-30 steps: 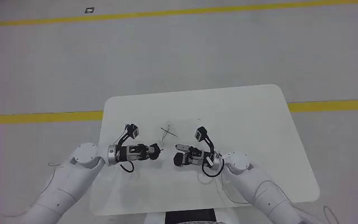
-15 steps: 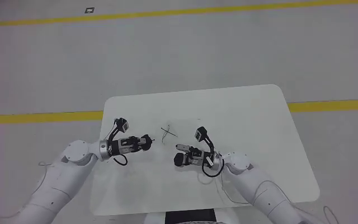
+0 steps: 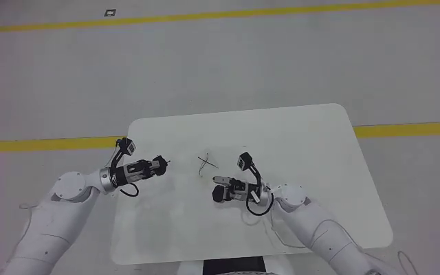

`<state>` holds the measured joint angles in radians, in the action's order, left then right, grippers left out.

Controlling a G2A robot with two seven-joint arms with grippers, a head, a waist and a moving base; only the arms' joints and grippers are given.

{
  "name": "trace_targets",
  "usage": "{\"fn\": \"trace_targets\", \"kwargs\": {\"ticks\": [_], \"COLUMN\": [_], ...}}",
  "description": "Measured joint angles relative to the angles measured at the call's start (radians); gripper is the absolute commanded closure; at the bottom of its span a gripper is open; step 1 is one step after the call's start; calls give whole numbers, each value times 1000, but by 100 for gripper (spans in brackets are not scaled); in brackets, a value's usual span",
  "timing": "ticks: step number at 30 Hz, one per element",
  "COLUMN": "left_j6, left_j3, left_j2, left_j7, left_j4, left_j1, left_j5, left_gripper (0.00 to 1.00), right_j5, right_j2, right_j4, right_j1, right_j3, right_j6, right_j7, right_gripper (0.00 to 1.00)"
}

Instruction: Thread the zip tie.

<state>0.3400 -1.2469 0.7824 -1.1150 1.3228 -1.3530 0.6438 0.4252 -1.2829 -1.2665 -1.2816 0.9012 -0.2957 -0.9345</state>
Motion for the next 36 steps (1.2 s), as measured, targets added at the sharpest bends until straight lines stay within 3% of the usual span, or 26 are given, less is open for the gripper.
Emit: {"fn": "trace_targets", "kwargs": {"ticks": [4, 9, 19, 22, 28, 31, 33, 36], "left_j6": [0, 0, 0, 0, 0, 0, 0, 0], "left_j3": [0, 0, 0, 0, 0, 0, 0, 0], "left_j2": [0, 0, 0, 0, 0, 0, 0, 0], "left_j7": [0, 0, 0, 0, 0, 0, 0, 0], "left_j4": [0, 0, 0, 0, 0, 0, 0, 0], "left_j1": [0, 0, 0, 0, 0, 0, 0, 0], "left_j5": [0, 0, 0, 0, 0, 0, 0, 0], "left_gripper": [100, 100, 100, 100, 100, 100, 100, 100], "right_j5": [-121, -314, -367, -449, -608, -638, -662, -658], "right_j2": [-1, -17, -20, -21, -48, -72, -78, -77], "right_j4": [-38, -26, -41, -52, 51, 102, 108, 106], "right_j1": [78, 197, 209, 252, 403, 465, 481, 480], "right_j3": [-24, -96, -115, -131, -215, -265, -280, -279], "right_j6": [66, 140, 135, 146, 175, 126, 96, 100], "right_j7": [-22, -2, 29, 1, -90, -101, -103, -102], "right_gripper": [0, 0, 0, 0, 0, 0, 0, 0]}}
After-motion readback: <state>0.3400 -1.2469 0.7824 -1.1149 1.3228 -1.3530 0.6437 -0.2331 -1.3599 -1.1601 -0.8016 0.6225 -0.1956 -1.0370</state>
